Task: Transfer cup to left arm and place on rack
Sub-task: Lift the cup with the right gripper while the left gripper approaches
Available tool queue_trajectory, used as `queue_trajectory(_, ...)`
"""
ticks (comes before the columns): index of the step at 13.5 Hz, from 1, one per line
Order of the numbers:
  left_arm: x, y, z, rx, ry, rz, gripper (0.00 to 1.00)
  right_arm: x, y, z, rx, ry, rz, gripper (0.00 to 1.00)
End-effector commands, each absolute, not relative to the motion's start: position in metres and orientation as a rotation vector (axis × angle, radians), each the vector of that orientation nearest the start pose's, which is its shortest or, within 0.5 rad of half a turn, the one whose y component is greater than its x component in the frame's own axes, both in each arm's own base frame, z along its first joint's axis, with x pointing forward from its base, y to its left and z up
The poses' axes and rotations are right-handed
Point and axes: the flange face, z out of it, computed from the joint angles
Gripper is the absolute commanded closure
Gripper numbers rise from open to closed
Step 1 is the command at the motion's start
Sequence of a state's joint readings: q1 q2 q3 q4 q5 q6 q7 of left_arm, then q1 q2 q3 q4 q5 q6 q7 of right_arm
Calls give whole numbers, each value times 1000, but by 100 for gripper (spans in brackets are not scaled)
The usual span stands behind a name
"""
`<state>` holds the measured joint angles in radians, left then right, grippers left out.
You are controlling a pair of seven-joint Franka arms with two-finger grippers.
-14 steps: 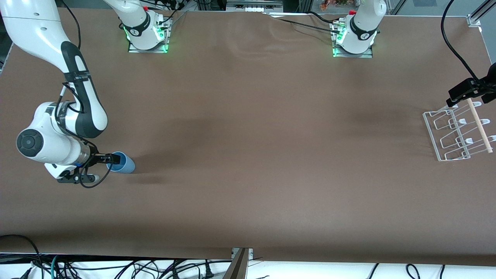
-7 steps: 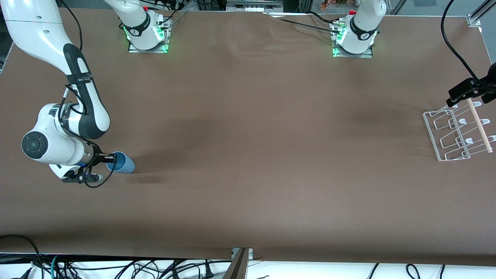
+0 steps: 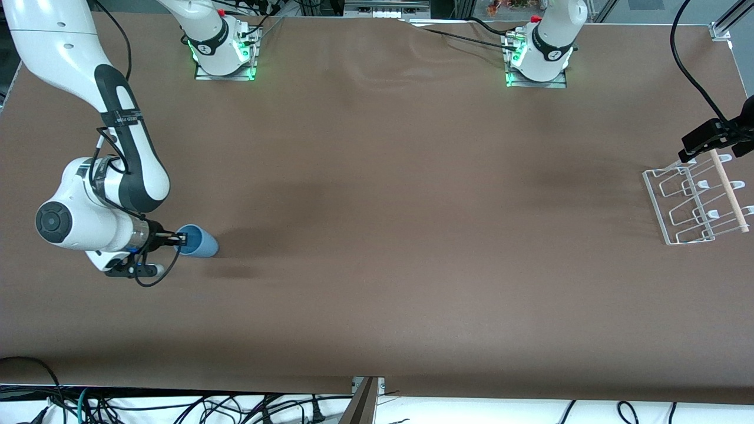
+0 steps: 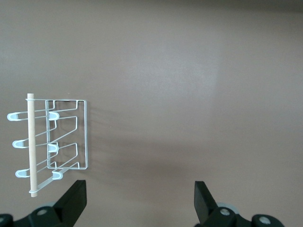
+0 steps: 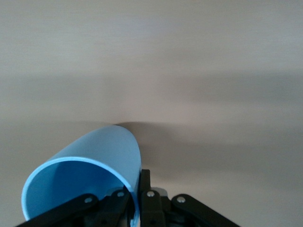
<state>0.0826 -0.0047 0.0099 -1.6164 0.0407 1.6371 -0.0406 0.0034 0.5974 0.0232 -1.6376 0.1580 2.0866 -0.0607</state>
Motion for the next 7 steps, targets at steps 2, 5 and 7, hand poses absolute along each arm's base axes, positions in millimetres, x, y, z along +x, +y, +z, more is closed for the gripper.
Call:
queue_trajectory(2,559,58,617,-3067,-201,-40,0,674,79,316,-2782,-16,256,100)
queue_trajectory(5,559,57,617,-3067,-199,-38,0,676,134,345,-2624,-63,264,100)
queue_trajectory(7,560,60,612,-3068,-208,-21,0,678,166,360,-2520,-55,238,100)
